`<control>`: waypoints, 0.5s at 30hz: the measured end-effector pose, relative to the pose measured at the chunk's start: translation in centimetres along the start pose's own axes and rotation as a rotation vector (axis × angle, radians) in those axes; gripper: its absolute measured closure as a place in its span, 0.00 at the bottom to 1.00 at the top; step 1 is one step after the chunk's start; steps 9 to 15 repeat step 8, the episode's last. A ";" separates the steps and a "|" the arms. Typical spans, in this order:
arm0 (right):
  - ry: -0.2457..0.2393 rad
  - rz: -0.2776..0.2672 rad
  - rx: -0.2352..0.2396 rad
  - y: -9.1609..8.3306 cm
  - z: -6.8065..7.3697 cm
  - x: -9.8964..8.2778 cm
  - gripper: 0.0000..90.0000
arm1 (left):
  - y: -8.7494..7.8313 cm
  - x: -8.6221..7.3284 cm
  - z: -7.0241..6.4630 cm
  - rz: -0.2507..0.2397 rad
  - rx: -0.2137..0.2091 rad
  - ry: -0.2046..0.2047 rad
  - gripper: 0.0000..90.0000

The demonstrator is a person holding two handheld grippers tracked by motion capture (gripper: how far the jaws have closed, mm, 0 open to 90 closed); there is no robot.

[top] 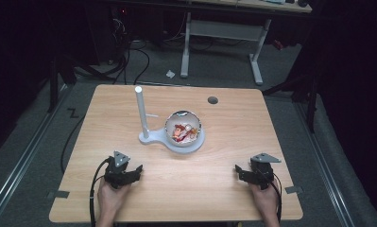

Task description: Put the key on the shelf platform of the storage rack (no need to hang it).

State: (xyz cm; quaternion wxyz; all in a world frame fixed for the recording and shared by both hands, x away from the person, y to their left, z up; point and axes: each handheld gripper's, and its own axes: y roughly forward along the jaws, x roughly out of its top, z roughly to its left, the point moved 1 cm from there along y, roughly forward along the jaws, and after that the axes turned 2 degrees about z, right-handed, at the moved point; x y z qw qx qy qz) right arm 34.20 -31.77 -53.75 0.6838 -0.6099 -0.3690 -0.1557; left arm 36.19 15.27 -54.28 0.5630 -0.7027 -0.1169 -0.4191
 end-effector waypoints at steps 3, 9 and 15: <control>0.000 0.000 0.000 0.0 0.0 0.0 0.31 | 0.0 0.0 0.0 0.002 0.001 0.001 0.32; 0.000 0.000 0.000 0.0 0.0 0.0 0.31 | 0.0 0.0 -0.1 0.004 -0.002 0.003 0.30; 0.000 0.000 0.000 0.0 0.0 0.0 0.31 | 0.0 0.0 -0.1 0.004 -0.002 0.003 0.30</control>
